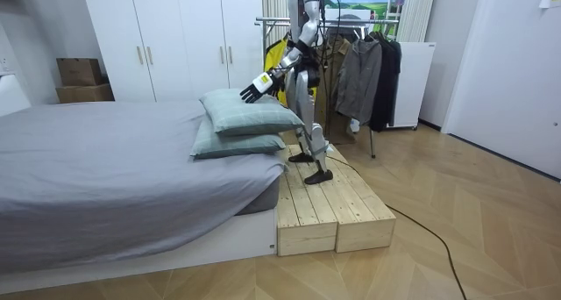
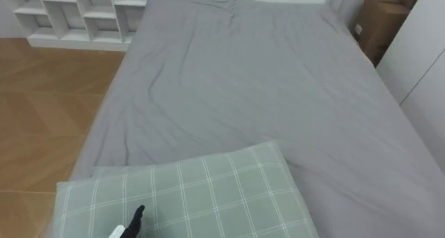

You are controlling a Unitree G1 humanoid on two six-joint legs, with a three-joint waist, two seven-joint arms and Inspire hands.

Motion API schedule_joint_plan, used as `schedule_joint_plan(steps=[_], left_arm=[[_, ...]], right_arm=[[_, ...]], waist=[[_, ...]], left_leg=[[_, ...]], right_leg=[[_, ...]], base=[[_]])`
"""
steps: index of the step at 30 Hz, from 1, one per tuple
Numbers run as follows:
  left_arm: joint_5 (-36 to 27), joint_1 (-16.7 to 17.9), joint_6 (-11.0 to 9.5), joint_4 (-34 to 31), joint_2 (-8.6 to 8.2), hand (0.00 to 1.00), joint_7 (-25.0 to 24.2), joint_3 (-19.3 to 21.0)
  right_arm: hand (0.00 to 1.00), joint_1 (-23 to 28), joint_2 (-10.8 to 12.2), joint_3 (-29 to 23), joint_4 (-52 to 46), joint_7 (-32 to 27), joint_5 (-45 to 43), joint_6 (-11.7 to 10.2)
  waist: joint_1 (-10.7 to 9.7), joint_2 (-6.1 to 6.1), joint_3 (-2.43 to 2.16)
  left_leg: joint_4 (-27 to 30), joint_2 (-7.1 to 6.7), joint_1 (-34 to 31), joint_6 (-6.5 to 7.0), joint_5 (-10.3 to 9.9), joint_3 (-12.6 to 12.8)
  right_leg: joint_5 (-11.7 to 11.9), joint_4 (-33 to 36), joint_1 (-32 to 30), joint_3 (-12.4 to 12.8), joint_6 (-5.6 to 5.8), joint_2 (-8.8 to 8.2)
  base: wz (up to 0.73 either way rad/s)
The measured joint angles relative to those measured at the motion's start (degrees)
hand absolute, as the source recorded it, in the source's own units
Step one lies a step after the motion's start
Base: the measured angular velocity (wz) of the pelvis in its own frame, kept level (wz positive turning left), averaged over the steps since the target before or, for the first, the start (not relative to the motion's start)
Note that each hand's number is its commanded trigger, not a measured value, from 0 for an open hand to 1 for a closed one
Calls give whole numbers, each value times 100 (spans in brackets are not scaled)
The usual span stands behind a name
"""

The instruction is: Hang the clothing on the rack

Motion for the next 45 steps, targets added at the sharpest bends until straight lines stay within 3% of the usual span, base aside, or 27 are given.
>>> schedule_joint_plan(steps=[6, 10, 13, 14, 17, 21, 27, 34, 45], left_arm=[[19, 66, 5, 86, 79, 0, -10, 59], [122, 100, -10, 85, 53, 0, -7, 405], [120, 153, -39, 145, 48, 0, 13, 474], [118, 160, -138, 364, 46, 0, 33, 474], [113, 172, -263, 923, 3, 0, 34, 522], [104, 234, -268, 1061, -95, 0, 34, 651], [34, 430, -282, 1184, -109, 0, 28, 1001], [-9, 646, -283, 1185, -133, 0, 36, 1522], [-10, 711, -251, 1360, -131, 0, 291, 1817]], right_arm=[[0, 105, 26, -33, -12, 124, 28, -10], [0, 220, 24, -228, -33, 144, 178, -7], [0, 352, 23, -344, -50, 176, 392, -8], [0, 398, 22, -405, -44, 203, 409, -8], [0, 452, 20, -525, 5, 301, 456, -3], [0, 474, 20, -571, 5, 283, 426, 12], [0, 562, 15, -645, -43, 281, 411, 236], [0, 634, 27, -810, -84, 243, 405, 474], [0, 804, 26, -1046, -68, -26, 317, 908]], waist=[[73, -12, -20], [71, 10, -47], [66, 52, -84], [55, 71, -111], [58, 119, -106], [80, 154, -110], [230, 157, -116], [377, 61, -179], [376, 55, -169]], left_leg=[[4, -2, 100, 0, 0, -64], [-2, -2, 88, 0, 0, -33], [-8, -7, 92, 0, 0, -34], [-16, -12, 102, 0, 0, -36], [-75, -9, 291, 0, 0, -33], [-114, -9, 349, -8, 4, -11], [-200, 9, 493, -48, 27, 86], [-191, 9, 508, -51, 30, 84], [-285, 12, 590, -51, 30, 56]], right_leg=[[-1, -11, 84, 40, -1, 19], [-8, -21, 82, 80, 8, 18], [-7, -28, 91, 80, 8, 19], [-7, -65, 118, 64, 8, 19], [-7, -124, 281, 79, 8, 39], [-7, -157, 331, 159, 8, 51], [-11, -188, 391, 256, 2, 91], [-10, -186, 402, 252, 1, 99], [-10, -187, 473, 261, 1, 107]], base=[[-8], [3], [-1], [0], [-7], [-3], [-11], [-1], [1]])
